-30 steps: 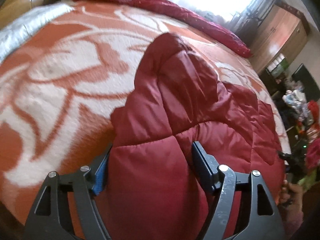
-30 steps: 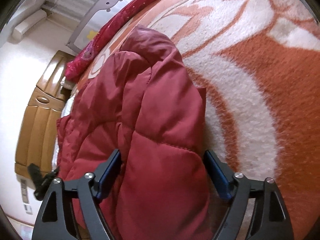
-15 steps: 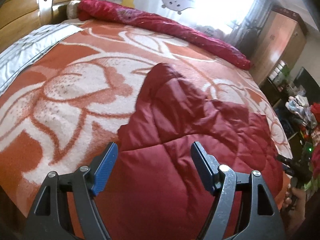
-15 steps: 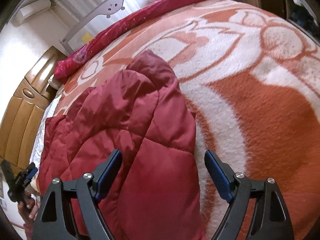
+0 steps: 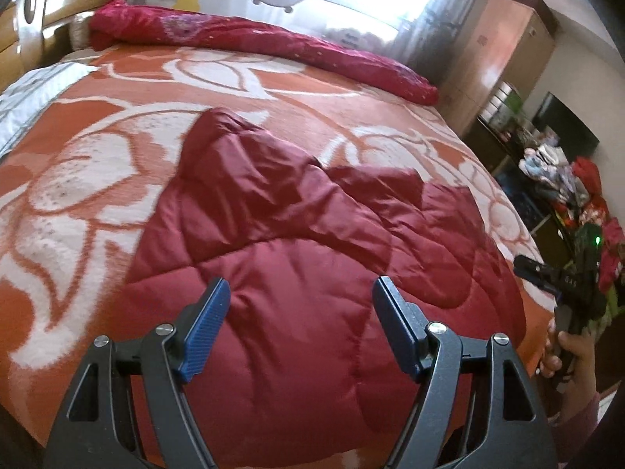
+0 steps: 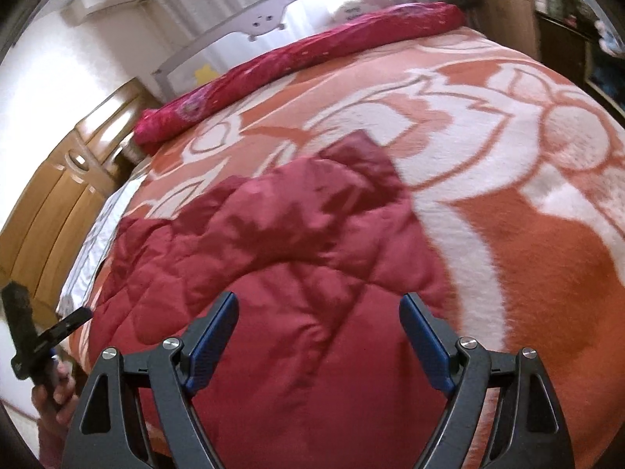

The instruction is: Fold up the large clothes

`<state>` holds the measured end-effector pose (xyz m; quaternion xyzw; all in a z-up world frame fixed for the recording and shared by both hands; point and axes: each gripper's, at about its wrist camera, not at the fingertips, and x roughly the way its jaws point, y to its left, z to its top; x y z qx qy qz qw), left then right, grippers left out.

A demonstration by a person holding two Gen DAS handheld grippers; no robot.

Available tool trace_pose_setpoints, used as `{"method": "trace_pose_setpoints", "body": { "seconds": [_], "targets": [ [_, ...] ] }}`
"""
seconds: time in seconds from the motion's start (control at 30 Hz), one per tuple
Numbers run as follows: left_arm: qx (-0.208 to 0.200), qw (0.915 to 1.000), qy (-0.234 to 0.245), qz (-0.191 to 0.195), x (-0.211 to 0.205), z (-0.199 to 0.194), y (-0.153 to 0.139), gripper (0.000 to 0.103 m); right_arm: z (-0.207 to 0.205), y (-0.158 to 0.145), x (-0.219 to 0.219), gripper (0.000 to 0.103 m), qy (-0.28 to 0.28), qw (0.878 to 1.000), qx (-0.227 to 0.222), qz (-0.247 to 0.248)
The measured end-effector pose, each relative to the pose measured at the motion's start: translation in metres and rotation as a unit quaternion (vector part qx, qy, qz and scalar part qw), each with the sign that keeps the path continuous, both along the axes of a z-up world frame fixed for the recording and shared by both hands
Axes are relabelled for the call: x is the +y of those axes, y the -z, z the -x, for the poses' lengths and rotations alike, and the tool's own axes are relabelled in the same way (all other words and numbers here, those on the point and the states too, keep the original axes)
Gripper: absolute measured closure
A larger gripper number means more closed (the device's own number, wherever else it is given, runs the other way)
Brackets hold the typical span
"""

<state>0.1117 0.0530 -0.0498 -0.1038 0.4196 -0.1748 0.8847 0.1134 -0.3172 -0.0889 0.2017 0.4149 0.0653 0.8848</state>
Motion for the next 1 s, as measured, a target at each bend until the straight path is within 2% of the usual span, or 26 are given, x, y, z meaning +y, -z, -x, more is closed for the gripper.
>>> {"method": "trace_pose_setpoints", "body": {
  "seconds": [0.23,0.37,0.47,0.6,0.73,0.83,1.0],
  "targets": [
    [0.01,0.9988,0.044,-0.02,-0.032,-0.004,0.012,0.028,-0.02,-0.006,0.069,0.018,-0.103,0.994,-0.019,0.028],
    [0.033,0.9966,0.063,-0.041,-0.048,-0.019,0.033,0.027,-0.045,0.006,0.1,0.019,-0.141,0.989,0.001,0.052],
    [0.043,0.9961,0.065,-0.041,-0.049,-0.03,0.038,0.026,-0.072,0.024,0.106,0.019,-0.134,0.985,0.033,0.1],
    [0.061,0.9954,0.058,-0.047,-0.051,-0.051,0.037,0.026,-0.103,0.041,0.086,0.02,-0.093,0.986,0.064,0.12],
    [0.082,0.9944,0.034,-0.057,-0.05,-0.078,0.039,0.028,-0.118,0.056,0.055,0.02,-0.047,0.99,0.085,0.107],
    [0.123,0.9908,0.007,-0.056,-0.041,-0.111,0.044,0.032,-0.123,0.063,0.04,0.02,-0.032,0.991,0.09,0.091],
    [0.151,0.9839,-0.047,-0.083,-0.028,-0.158,0.061,0.033,-0.129,0.067,0.029,0.019,-0.012,0.993,0.09,0.079]
  ]
}}
